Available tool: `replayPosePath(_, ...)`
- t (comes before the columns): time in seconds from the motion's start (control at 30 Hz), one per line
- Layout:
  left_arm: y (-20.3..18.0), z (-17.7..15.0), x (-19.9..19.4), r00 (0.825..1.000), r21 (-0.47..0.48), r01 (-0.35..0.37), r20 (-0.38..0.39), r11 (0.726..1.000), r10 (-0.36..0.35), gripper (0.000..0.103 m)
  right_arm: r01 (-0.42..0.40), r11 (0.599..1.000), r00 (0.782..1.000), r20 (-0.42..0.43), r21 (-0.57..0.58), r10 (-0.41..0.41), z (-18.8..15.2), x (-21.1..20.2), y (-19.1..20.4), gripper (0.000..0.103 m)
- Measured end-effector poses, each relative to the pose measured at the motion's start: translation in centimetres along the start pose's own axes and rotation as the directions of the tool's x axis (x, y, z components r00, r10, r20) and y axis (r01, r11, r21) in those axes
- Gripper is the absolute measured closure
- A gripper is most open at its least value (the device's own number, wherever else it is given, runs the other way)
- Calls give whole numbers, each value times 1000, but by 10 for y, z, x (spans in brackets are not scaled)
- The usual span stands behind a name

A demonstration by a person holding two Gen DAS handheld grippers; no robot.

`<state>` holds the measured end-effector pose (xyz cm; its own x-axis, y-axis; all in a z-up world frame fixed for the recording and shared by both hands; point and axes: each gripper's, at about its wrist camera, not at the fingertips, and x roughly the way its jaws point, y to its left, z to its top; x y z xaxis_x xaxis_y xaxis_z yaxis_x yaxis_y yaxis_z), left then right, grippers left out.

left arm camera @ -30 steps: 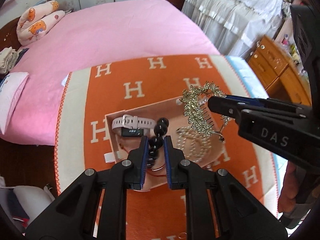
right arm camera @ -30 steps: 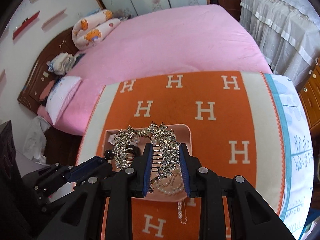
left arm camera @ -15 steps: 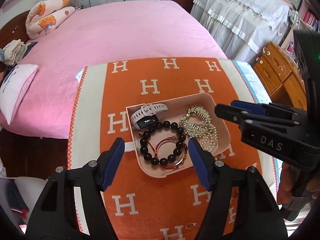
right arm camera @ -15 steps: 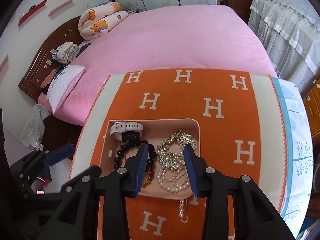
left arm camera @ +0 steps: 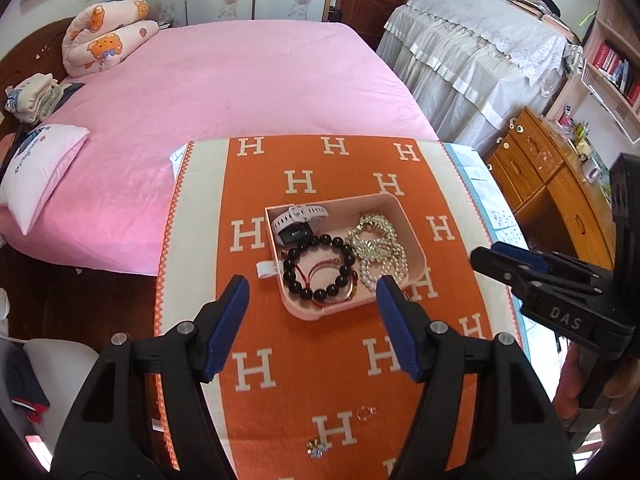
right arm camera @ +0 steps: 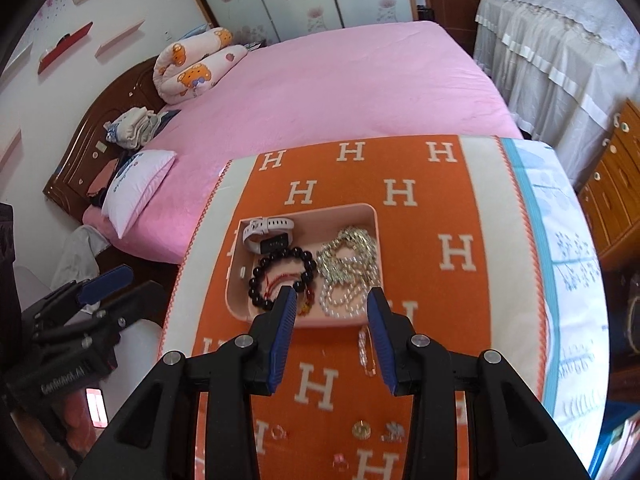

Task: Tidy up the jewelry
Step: 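Withdraw both open tools from the pink box toward the small pieces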

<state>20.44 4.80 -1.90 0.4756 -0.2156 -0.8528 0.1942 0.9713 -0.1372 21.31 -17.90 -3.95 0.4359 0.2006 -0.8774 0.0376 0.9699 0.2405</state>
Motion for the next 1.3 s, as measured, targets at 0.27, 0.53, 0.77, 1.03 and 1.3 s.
replayPosePath(0.27, -4, -26, -31, 999, 35, 32, -3, 999, -32, 40, 17, 998, 999, 35, 67, -20, -45, -53, -12, 66)
replayPosePath(0.53, -13, -52, -43, 999, 60, 39, -29, 997, -37, 40, 25, 992, 999, 45, 122, -30, -81, -84, -28, 66)
replayPosePath(0.77, -22, -66, -45, 1000, 67, -2, -25, 998, 4, 40, 14, 994, 1000, 18, 112, -16, -91, -85, -42, 66)
replayPosePath(1.03, -25, -82, -38, 997, -2, -55, -56, 999, 54, 40, -8, 998, 998, -57, 56, 11, -94, -57, -60, 66)
replayPosePath(1.3, -6, -118, -16, 986, -144, -127, -127, 981, 109, 40, -58, 998, 983, -173, 20, 61, -107, -9, -75, 66)
